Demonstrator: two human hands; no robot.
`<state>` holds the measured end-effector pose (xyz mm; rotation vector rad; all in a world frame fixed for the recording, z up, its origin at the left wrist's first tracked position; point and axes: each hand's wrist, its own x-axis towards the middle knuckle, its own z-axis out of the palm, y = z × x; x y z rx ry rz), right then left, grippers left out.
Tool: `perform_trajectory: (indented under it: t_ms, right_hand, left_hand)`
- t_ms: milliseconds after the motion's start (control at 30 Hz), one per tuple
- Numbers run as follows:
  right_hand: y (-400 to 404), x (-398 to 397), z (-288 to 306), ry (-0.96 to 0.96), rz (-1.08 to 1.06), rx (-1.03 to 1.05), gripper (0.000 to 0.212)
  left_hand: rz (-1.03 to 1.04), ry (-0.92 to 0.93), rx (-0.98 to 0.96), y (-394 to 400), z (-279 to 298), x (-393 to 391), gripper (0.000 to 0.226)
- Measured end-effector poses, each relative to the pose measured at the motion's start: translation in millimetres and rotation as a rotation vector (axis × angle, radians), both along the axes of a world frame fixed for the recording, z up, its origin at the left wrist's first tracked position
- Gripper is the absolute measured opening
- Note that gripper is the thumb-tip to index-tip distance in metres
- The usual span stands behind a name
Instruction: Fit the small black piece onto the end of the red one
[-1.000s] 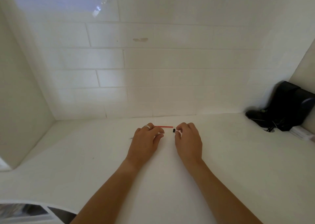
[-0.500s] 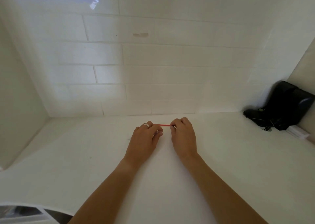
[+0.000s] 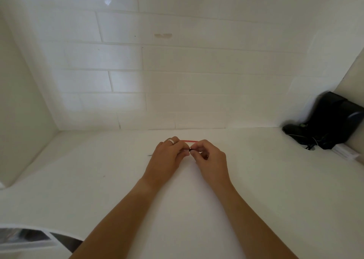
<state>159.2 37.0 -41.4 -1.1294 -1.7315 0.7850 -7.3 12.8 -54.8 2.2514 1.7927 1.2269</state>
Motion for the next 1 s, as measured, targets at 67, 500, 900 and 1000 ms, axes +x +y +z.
perform_trajectory:
  t_ms: [67,500,900,1000]
  right_hand:
    - [0.5,0.0,0.1,0.011,0.019,0.008,0.013]
    - [0.2,1.8,-0.3,0.087,0.071,-0.038,0.010]
    - [1.5,-4.7,-4.2,-0.068,0.047,0.003,0.008]
    - [2.0,-4.8,-4.6,-0.101,0.065,0.019,0.006]
  left_hand:
    - [-0.012,-0.008,-0.007,-0.4,1.0,0.1,0.013]
    - [-0.061,-0.112,-0.045,-8.0,9.3,3.5,0.007]
    - [-0.065,-0.073,-0.020,-8.3,11.1,5.3,0.018]
    - [-0.054,-0.051,-0.015,-7.4,9.9,4.8,0.015]
